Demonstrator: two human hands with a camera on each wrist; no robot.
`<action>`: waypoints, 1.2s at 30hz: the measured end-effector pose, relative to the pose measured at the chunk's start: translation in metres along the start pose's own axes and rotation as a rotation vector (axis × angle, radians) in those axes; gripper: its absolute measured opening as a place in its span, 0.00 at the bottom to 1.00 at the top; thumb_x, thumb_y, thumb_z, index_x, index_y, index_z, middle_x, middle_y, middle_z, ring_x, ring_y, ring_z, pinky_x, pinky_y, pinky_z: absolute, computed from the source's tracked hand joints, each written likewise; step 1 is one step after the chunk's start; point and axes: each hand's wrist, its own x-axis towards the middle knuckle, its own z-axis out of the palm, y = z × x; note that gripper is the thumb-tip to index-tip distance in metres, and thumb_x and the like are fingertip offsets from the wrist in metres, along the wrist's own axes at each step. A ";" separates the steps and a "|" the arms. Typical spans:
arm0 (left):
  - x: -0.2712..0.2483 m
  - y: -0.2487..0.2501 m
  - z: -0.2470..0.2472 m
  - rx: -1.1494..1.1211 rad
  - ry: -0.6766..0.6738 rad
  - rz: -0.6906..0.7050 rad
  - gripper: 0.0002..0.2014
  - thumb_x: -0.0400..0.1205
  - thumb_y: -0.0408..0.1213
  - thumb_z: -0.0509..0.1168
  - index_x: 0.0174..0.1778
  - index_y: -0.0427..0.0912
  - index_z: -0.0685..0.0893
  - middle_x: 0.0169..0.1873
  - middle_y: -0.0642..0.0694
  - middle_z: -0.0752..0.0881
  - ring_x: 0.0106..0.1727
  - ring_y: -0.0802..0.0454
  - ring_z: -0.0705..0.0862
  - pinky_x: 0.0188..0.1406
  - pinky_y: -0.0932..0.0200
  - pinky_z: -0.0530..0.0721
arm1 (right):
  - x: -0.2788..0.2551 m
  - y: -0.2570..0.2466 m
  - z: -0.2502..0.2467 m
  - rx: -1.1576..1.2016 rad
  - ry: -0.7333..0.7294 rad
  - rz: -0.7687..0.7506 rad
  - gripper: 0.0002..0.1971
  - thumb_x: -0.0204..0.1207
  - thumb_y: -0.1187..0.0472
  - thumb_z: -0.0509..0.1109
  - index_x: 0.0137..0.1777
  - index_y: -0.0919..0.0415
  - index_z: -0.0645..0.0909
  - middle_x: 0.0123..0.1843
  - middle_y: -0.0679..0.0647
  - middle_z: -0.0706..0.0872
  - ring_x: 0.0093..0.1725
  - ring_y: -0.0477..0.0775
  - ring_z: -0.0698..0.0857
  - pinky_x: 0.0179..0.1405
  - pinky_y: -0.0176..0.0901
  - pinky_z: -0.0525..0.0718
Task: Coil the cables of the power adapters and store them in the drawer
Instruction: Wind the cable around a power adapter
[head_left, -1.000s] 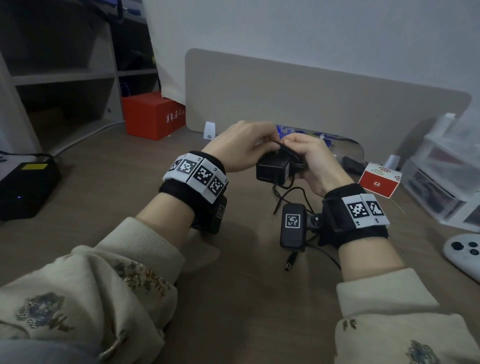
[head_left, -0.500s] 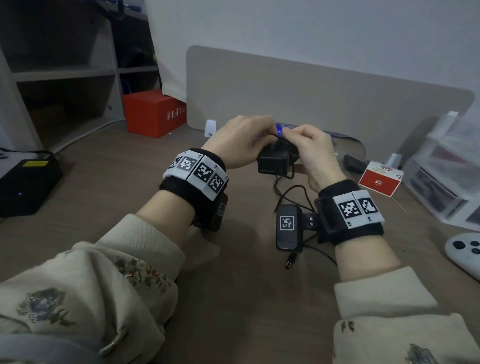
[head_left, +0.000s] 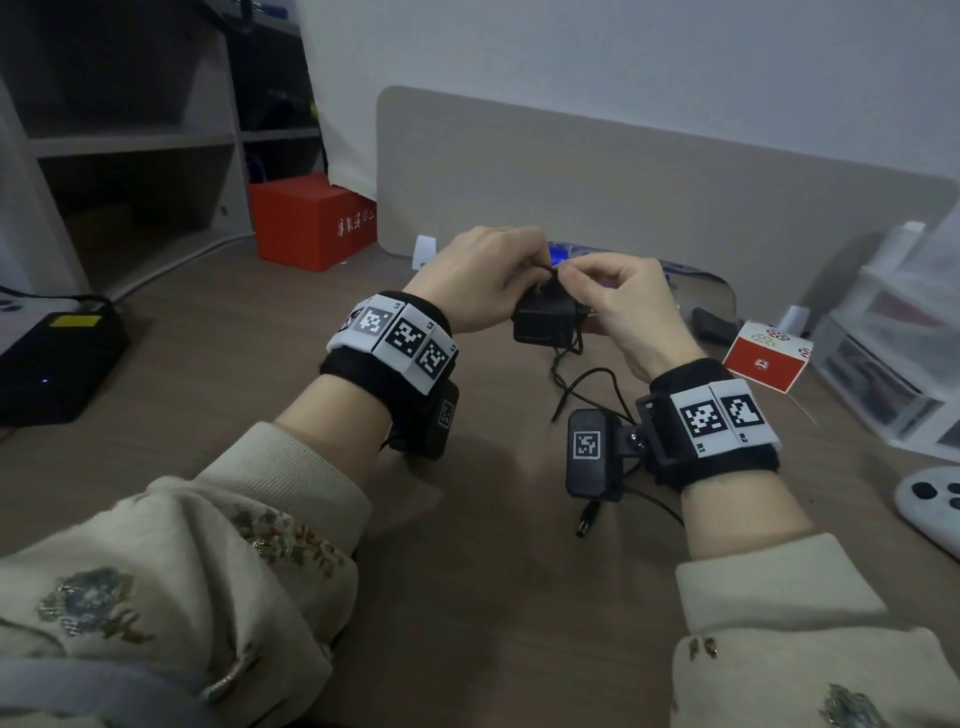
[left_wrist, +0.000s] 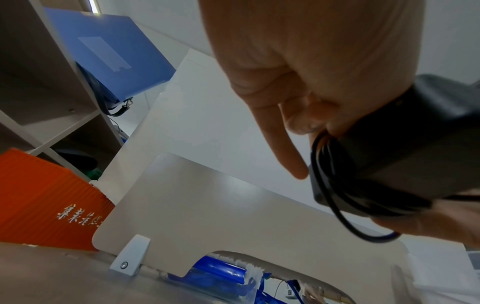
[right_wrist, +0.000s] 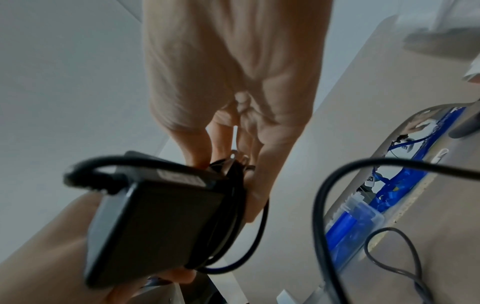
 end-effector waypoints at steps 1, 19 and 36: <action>0.000 -0.001 0.000 -0.013 -0.002 0.005 0.06 0.85 0.35 0.63 0.51 0.38 0.84 0.39 0.53 0.80 0.34 0.59 0.74 0.35 0.66 0.67 | 0.001 0.001 0.000 -0.006 0.005 -0.005 0.07 0.78 0.60 0.73 0.41 0.49 0.89 0.44 0.53 0.90 0.50 0.60 0.88 0.51 0.69 0.88; 0.000 -0.007 0.002 -0.169 0.106 0.039 0.06 0.84 0.31 0.64 0.48 0.33 0.85 0.38 0.51 0.80 0.38 0.77 0.77 0.37 0.80 0.68 | 0.003 0.001 0.011 -0.032 0.027 -0.020 0.12 0.81 0.62 0.68 0.39 0.48 0.88 0.42 0.53 0.90 0.53 0.65 0.88 0.58 0.67 0.85; -0.002 0.027 -0.005 -0.891 -0.236 -0.584 0.22 0.88 0.55 0.57 0.57 0.39 0.83 0.42 0.40 0.91 0.34 0.46 0.90 0.41 0.53 0.91 | 0.010 0.001 0.011 -0.119 0.207 -0.157 0.07 0.85 0.65 0.61 0.49 0.60 0.80 0.60 0.52 0.68 0.63 0.50 0.74 0.72 0.55 0.75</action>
